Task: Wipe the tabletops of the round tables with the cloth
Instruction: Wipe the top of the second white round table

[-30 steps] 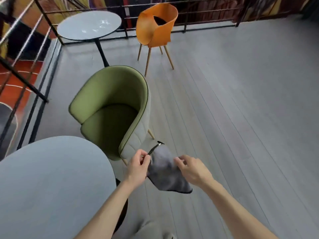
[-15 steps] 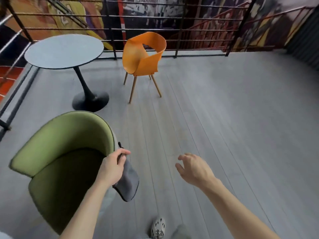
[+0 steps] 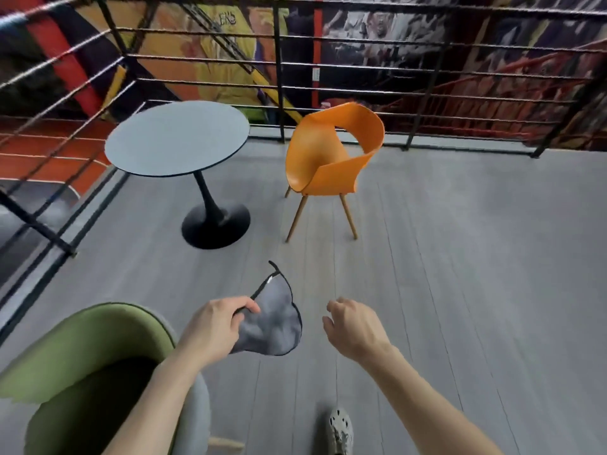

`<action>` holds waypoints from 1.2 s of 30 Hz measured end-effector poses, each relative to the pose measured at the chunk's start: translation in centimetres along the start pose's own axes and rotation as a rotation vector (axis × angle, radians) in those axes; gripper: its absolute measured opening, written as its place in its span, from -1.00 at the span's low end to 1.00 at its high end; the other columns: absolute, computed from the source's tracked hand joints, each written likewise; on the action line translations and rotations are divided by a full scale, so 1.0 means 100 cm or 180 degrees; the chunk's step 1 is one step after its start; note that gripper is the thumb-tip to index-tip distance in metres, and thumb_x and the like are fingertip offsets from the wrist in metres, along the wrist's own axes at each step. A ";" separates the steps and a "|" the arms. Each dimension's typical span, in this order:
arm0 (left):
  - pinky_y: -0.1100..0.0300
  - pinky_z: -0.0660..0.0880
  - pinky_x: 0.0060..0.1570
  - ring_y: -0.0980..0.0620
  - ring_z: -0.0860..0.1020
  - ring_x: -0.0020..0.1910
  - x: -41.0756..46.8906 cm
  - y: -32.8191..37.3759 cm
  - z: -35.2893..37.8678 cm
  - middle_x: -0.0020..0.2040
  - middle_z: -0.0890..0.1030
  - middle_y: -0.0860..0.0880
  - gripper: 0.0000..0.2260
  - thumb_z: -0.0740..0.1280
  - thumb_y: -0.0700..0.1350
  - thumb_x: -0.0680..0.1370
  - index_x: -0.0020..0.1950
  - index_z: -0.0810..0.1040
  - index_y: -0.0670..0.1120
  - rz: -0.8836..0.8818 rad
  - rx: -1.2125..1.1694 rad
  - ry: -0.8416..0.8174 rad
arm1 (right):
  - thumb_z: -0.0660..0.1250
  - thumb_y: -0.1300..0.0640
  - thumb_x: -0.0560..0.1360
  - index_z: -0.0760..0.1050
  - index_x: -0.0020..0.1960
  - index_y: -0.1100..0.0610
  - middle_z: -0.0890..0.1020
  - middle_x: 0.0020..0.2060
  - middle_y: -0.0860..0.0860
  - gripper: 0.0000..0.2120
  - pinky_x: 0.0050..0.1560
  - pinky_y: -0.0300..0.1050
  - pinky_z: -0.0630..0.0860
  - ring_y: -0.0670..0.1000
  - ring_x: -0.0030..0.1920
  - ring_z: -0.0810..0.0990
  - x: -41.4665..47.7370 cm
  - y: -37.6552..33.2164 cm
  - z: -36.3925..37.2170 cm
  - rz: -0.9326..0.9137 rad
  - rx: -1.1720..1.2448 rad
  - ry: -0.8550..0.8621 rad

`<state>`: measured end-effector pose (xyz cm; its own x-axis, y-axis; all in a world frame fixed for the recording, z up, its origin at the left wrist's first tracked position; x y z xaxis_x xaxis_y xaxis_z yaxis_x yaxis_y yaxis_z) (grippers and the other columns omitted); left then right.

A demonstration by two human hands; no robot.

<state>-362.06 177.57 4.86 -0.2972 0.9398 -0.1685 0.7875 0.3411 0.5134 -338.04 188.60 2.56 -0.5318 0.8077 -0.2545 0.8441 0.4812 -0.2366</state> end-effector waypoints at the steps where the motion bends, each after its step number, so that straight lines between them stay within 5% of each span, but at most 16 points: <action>1: 0.12 0.57 0.05 0.15 0.62 0.01 0.015 -0.006 -0.007 0.04 0.67 0.31 -0.66 0.28 -0.16 0.63 0.13 0.57 0.33 -0.0114 -0.0011 0.0047 | 0.19 0.04 0.72 0.53 0.05 0.17 0.65 0.02 0.12 -0.77 -0.11 0.02 0.44 0.27 0.02 0.68 0.029 -0.004 -0.007 -0.0136 -0.0096 -0.0081; 7: 0.16 0.56 -0.10 0.11 0.61 -0.07 0.088 -0.054 -0.060 -0.02 0.67 0.28 -0.66 0.28 -0.21 0.62 0.11 0.60 0.27 -0.0858 -0.0184 0.0489 | 0.16 0.07 0.74 0.36 -0.04 0.10 0.56 -0.08 0.08 -0.80 -0.16 -0.01 0.41 0.22 -0.02 0.69 0.184 -0.054 -0.049 -0.0940 -0.0508 -0.0290; 13: 0.06 0.57 0.06 0.08 0.65 0.02 0.199 -0.129 -0.092 0.03 0.69 0.26 -0.64 0.28 -0.20 0.61 0.08 0.55 0.32 -0.1226 -0.0240 0.0624 | 0.20 0.07 0.72 0.45 -0.02 0.14 0.55 -0.07 0.04 -0.80 -0.14 0.01 0.46 0.20 -0.01 0.66 0.355 -0.114 -0.060 -0.1404 -0.0664 -0.0218; 16: 0.06 0.56 -0.04 0.05 0.61 -0.08 0.275 -0.149 -0.118 -0.08 0.64 0.18 -0.62 0.25 -0.22 0.60 -0.03 0.49 0.33 -0.1216 -0.0200 0.0317 | 0.27 0.06 0.70 0.57 0.35 0.13 0.64 0.26 0.06 -0.72 0.07 0.11 0.66 0.20 0.16 0.69 0.432 -0.141 -0.064 -0.1444 -0.0478 -0.0179; 18: 0.02 0.54 -0.15 -0.02 0.57 -0.16 0.322 -0.152 -0.139 -0.16 0.59 0.10 -0.66 0.21 -0.27 0.54 -0.03 0.45 0.23 -0.1173 -0.0158 0.0132 | 0.30 0.11 0.70 0.40 0.62 0.05 0.53 0.50 0.02 -0.52 0.24 0.10 0.67 0.18 0.33 0.65 0.472 -0.167 -0.072 -0.1640 -0.0243 -0.0256; 20: -0.04 0.53 -0.20 -0.10 0.55 -0.19 0.364 -0.149 -0.160 -0.19 0.54 0.05 -0.67 0.18 -0.30 0.51 -0.01 0.35 0.17 -0.1058 -0.0025 -0.0050 | 0.31 0.22 0.67 0.16 0.75 -0.06 0.28 0.70 -0.07 -0.28 0.45 0.03 0.55 0.13 0.57 0.45 0.506 -0.197 -0.084 -0.1915 -0.0028 -0.0321; 23: -0.07 0.59 -0.15 -0.14 0.63 -0.10 0.417 -0.153 -0.187 -0.07 0.62 0.08 -0.59 0.19 -0.31 0.53 0.12 0.29 0.23 -0.0869 0.0043 -0.0200 | 0.34 0.34 0.50 -0.14 0.79 -0.17 -0.14 0.77 -0.19 0.07 0.70 -0.03 0.02 -0.05 0.77 -0.15 0.556 -0.244 -0.096 -0.2361 -0.0007 -0.0495; 25: -0.04 0.60 -0.08 -0.10 0.68 0.04 0.453 -0.159 -0.206 0.11 0.68 0.09 -0.53 0.19 -0.31 0.56 0.23 0.31 0.27 -0.0753 0.0000 -0.0197 | 0.36 0.29 0.45 0.09 0.76 -0.17 -0.08 0.77 -0.19 -0.01 0.70 0.09 -0.25 -0.09 0.75 -0.25 0.602 -0.269 -0.094 -0.2506 -0.0089 -0.0608; 27: 0.02 0.55 -0.09 -0.06 0.67 0.06 0.488 -0.181 -0.220 0.12 0.69 0.08 -0.53 0.20 -0.29 0.59 0.29 0.33 0.27 -0.0830 -0.0038 -0.0202 | 0.37 0.18 0.48 0.54 0.52 -0.07 0.32 0.68 -0.15 -0.40 0.72 0.35 -0.23 -0.05 0.77 -0.09 0.653 -0.285 -0.080 -0.2405 -0.0263 -0.0862; 29: 0.05 0.51 -0.13 -0.05 0.65 0.01 0.521 -0.216 -0.229 0.09 0.70 0.10 -0.58 0.24 -0.23 0.62 0.29 0.37 0.28 -0.1009 0.0034 -0.0229 | 0.37 0.09 0.50 0.67 0.22 0.00 0.65 0.36 -0.07 -0.69 0.70 0.42 -0.04 0.00 0.67 0.26 0.700 -0.295 -0.066 -0.2255 -0.0418 -0.1079; 30: 0.04 0.53 -0.10 -0.05 0.65 0.01 0.537 -0.235 -0.234 0.11 0.70 0.11 -0.62 0.27 -0.19 0.63 0.28 0.40 0.29 -0.1112 0.0113 -0.0217 | 0.38 0.05 0.52 0.66 0.11 0.02 0.71 0.18 -0.02 -0.81 0.65 0.33 0.16 0.04 0.50 0.49 0.722 -0.298 -0.065 -0.2179 -0.0427 -0.1140; 32: 0.02 0.59 0.02 -0.06 0.67 0.06 0.569 -0.268 -0.252 0.16 0.70 0.12 -0.71 0.33 -0.07 0.65 0.27 0.47 0.29 -0.1277 0.0313 -0.0147 | 0.41 -0.06 0.58 0.60 0.01 0.06 0.72 -0.03 0.05 -0.82 0.24 0.08 0.54 0.15 0.08 0.66 0.767 -0.309 -0.071 -0.2021 -0.0295 -0.1287; 34: 0.03 0.58 0.08 -0.06 0.67 0.10 0.611 -0.295 -0.280 0.15 0.71 0.10 -0.82 0.37 0.02 0.64 0.23 0.56 0.22 -0.1305 0.0368 0.0063 | 0.42 -0.11 0.61 0.57 -0.01 0.06 0.70 -0.05 0.10 -0.77 -0.08 0.01 0.53 0.19 -0.03 0.64 0.816 -0.325 -0.079 -0.1957 -0.0229 -0.1367; 36: 0.04 0.57 0.10 -0.05 0.67 0.11 0.658 -0.318 -0.318 0.15 0.72 0.12 -0.84 0.40 0.01 0.63 0.21 0.60 0.15 -0.1329 0.0333 0.0509 | 0.38 -0.01 0.63 0.54 0.00 0.07 0.68 -0.03 0.13 -0.85 -0.09 0.02 0.52 0.23 -0.01 0.64 0.876 -0.342 -0.092 -0.1731 -0.0055 -0.1095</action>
<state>-423.87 227.89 4.21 -0.6739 0.7094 -0.2067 0.6304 0.6979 0.3399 -412.84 246.04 -3.05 -0.8732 0.2929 -0.3895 0.4473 0.7988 -0.4023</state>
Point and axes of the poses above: each hand's wrist, its own x-axis towards the middle knuckle, its own z-axis out of the palm, y = z × x, the point moved 10 cm from there along x, towards the middle knuckle
